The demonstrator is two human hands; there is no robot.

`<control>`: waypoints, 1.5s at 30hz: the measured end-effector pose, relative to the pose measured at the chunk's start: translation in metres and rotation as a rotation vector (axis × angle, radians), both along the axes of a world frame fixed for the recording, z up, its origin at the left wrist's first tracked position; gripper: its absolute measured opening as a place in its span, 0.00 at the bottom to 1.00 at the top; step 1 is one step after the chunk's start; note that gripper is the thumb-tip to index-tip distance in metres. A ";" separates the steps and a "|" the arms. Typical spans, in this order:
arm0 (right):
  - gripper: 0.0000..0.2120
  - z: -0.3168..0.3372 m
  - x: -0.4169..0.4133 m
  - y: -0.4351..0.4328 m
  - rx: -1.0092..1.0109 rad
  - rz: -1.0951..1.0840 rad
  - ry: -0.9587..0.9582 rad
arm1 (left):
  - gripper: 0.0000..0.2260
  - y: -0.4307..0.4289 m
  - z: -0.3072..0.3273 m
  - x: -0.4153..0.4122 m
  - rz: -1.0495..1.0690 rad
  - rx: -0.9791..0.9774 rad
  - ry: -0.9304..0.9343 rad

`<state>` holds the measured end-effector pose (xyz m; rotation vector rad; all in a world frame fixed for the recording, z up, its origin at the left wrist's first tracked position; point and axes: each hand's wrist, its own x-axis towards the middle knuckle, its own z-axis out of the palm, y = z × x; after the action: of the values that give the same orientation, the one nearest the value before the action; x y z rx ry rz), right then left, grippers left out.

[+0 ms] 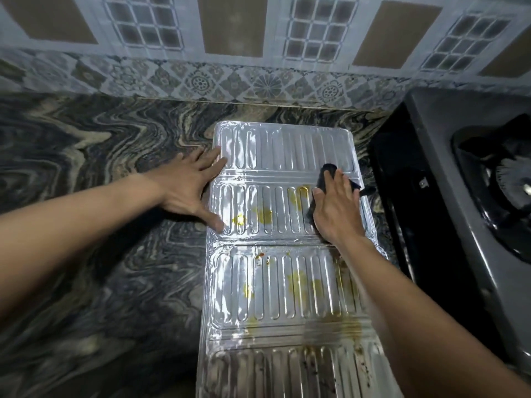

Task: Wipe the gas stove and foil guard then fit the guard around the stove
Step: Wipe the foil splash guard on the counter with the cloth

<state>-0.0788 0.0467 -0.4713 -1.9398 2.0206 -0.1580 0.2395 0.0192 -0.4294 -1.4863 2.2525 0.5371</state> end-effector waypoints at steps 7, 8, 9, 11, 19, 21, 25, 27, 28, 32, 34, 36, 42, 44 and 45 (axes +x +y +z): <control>0.25 0.004 0.038 0.006 -0.025 0.179 0.019 | 0.74 0.004 -0.003 0.002 0.003 0.057 -0.058; 0.25 0.005 0.050 0.009 -0.029 0.243 0.005 | 0.74 0.005 -0.004 0.002 0.002 0.054 -0.057; 0.25 0.006 0.063 0.011 -0.040 0.303 -0.014 | 0.74 0.005 -0.004 0.002 0.000 0.050 -0.062; 0.24 0.008 0.087 0.017 -0.052 0.420 -0.056 | 0.75 0.005 -0.004 0.003 0.004 0.051 -0.069; 0.23 0.008 0.110 0.053 0.023 0.723 -0.147 | 0.75 0.006 0.001 0.003 0.020 0.066 -0.058; 0.23 0.009 0.099 0.065 0.040 0.734 -0.128 | 0.75 0.007 0.001 0.003 0.026 0.071 -0.063; 0.24 0.009 0.080 0.070 0.006 0.671 -0.064 | 0.73 0.008 0.000 0.003 0.021 0.056 -0.068; 0.24 0.009 0.067 0.064 -0.003 0.569 -0.065 | 0.73 0.008 0.000 0.004 0.020 0.048 -0.064; 0.24 0.009 0.058 0.060 -0.005 0.508 -0.064 | 0.73 0.009 0.000 0.004 0.019 0.048 -0.060; 0.24 0.006 0.018 0.050 -0.009 0.284 -0.026 | 0.73 0.009 0.001 0.002 0.018 0.052 -0.053; 0.24 0.007 0.000 0.050 0.002 0.180 -0.002 | 0.73 0.009 0.001 0.001 0.020 0.056 -0.058; 0.25 0.008 -0.012 0.054 0.015 0.083 0.007 | 0.73 0.009 0.002 0.001 0.018 0.052 -0.068; 0.24 0.004 -0.021 0.085 -0.030 -0.034 0.001 | 0.74 0.008 0.005 -0.005 0.026 0.056 -0.085; 0.25 0.001 -0.022 0.090 -0.059 -0.019 0.032 | 0.75 0.008 0.011 -0.011 0.045 0.068 -0.095; 0.25 -0.001 -0.022 0.089 -0.064 -0.012 0.049 | 0.75 0.009 0.013 -0.013 0.052 0.071 -0.099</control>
<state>-0.1006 0.1361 -0.4722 -1.9895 2.0826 -0.1823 0.2264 0.0280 -0.4167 -1.5066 2.1029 0.5405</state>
